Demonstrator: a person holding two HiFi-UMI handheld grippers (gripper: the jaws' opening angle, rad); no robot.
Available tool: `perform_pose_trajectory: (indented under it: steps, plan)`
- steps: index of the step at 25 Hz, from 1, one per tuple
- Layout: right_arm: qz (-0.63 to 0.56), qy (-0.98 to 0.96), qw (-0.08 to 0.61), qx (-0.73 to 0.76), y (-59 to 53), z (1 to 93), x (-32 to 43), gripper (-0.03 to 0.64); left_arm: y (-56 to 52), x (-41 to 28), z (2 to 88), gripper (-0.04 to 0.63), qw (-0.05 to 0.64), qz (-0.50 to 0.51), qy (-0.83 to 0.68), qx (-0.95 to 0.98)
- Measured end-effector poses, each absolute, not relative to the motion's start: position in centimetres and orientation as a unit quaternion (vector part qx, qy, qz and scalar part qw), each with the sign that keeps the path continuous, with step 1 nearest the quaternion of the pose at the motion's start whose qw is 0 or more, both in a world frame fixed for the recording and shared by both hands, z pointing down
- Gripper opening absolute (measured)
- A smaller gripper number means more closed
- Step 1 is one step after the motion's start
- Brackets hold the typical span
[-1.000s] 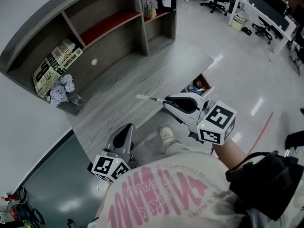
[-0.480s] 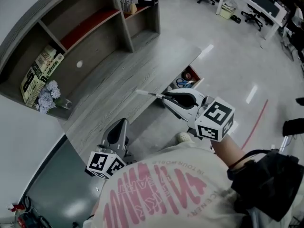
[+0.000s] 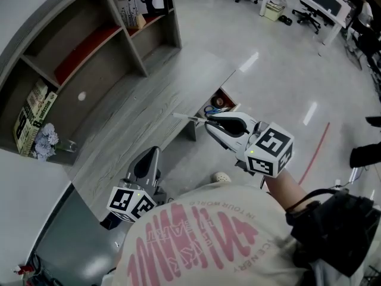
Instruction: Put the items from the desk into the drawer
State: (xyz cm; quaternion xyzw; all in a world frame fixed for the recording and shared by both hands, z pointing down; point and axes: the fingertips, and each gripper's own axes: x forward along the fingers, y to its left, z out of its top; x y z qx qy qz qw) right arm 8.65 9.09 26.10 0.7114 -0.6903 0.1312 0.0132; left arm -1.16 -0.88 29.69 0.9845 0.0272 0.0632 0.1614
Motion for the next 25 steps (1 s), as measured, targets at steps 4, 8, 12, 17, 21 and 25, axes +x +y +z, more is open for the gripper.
perform_pose_trajectory:
  steps: [4,8,12,17,21,25]
  plan:
    - [0.137,-0.688,0.011,0.713,10.3,26.4,11.7,0.049,0.4,2.0,30.0,0.02,0.163,0.071,0.033,0.983]
    - [0.146,-0.687,0.014,0.712,11.5,27.0,14.6,0.049,1.2,5.0,30.3,0.02,0.163,0.068,0.029,0.984]
    - [0.151,-0.691,0.016,0.706,12.2,27.7,17.4,0.049,1.9,7.9,30.7,0.02,0.169,0.068,0.02,0.983]
    - [0.161,-0.702,0.028,0.693,13.3,28.6,20.6,0.049,3.1,11.1,31.6,0.02,0.167,0.068,0.008,0.983]
    - [0.169,-0.714,0.033,0.679,13.9,29.4,22.8,0.049,4.2,13.3,31.7,0.02,0.173,0.067,-0.006,0.983]
    - [0.179,-0.727,0.036,0.662,14.1,30.7,24.1,0.05,4.7,14.3,32.5,0.02,0.18,0.066,-0.03,0.981]
